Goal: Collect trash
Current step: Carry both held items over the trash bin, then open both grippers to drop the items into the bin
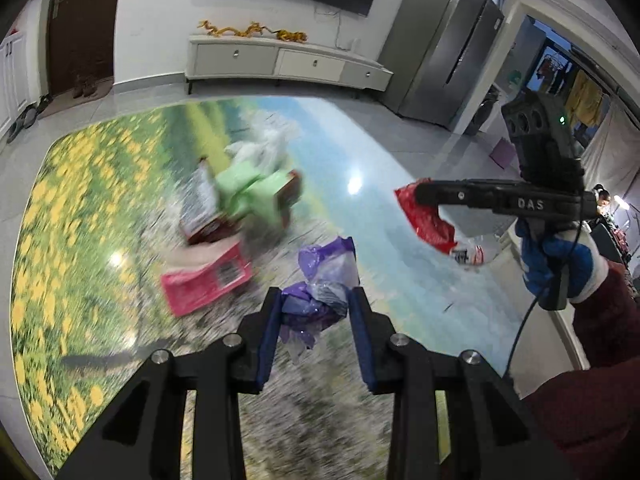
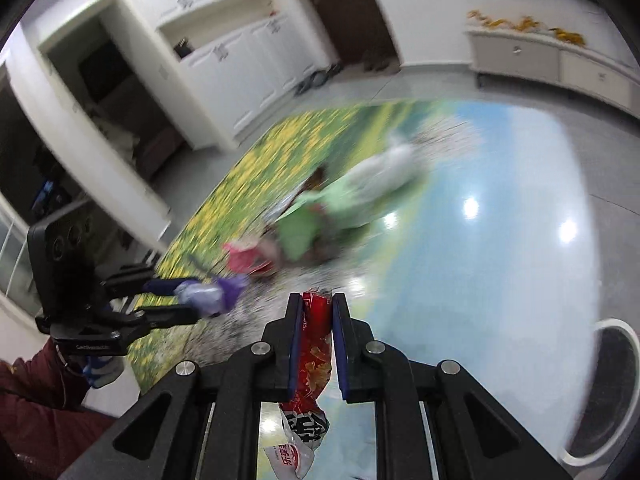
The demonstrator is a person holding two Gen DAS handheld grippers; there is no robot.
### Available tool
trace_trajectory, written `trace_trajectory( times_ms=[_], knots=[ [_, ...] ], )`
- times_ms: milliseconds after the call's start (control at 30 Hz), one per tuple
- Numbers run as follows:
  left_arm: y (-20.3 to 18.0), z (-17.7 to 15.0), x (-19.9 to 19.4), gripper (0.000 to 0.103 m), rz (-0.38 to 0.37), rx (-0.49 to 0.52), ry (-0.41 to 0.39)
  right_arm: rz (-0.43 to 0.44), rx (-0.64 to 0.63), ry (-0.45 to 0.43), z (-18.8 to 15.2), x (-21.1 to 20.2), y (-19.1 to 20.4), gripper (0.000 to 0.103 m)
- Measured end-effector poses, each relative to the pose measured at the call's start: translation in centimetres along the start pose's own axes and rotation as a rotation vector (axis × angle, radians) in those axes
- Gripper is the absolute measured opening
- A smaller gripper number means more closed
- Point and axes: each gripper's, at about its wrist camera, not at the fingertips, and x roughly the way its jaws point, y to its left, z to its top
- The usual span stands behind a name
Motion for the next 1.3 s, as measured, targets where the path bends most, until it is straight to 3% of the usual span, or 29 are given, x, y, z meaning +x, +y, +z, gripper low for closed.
trace_trajectory(
  times_ms=[133, 267, 433, 633, 867, 1067, 1133, 1300],
  knots=[
    [-2.7, 3.1, 1.4, 0.032, -0.056, 0.026, 0.005, -0.077, 0.052, -0.106, 0.2, -4.9, -4.1, 0.014],
    [-6.3, 6.9, 4.3, 0.032, -0.117, 0.065, 0.02, -0.209, 0.113, -0.183, -0.1, -9.2, -9.0, 0.014],
    [-12.8, 12.8, 11.5, 0.032, -0.168, 0.152, 0.086, -0.392, 0.214, -0.228, -1.3, -12.5, -15.9, 0.014],
    [-19.5, 17.0, 20.6, 0.032, -0.196, 0.207, 0.189, -0.569, 0.381, -0.238, -4.4, -14.4, -24.6, 0.014],
    [-23.7, 18.5, 29.0, 0.034, -0.215, 0.165, 0.289, -0.64, 0.507, -0.197, -7.1, -13.7, -30.8, 0.016],
    [-24.6, 18.6, 34.1, 0.035, -0.259, 0.071, 0.369, -0.687, 0.568, -0.167, -9.0, -13.4, -33.5, 0.018],
    [-24.6, 18.5, 34.9, 0.036, -0.29, 0.031, 0.392, -0.706, 0.585, -0.166, -9.5, -13.7, -33.7, 0.028],
    [-24.1, 18.4, 33.3, 0.049, -0.29, 0.021, 0.36, -0.72, 0.585, -0.18, -10.0, -14.7, -32.5, 0.034]
  ],
)
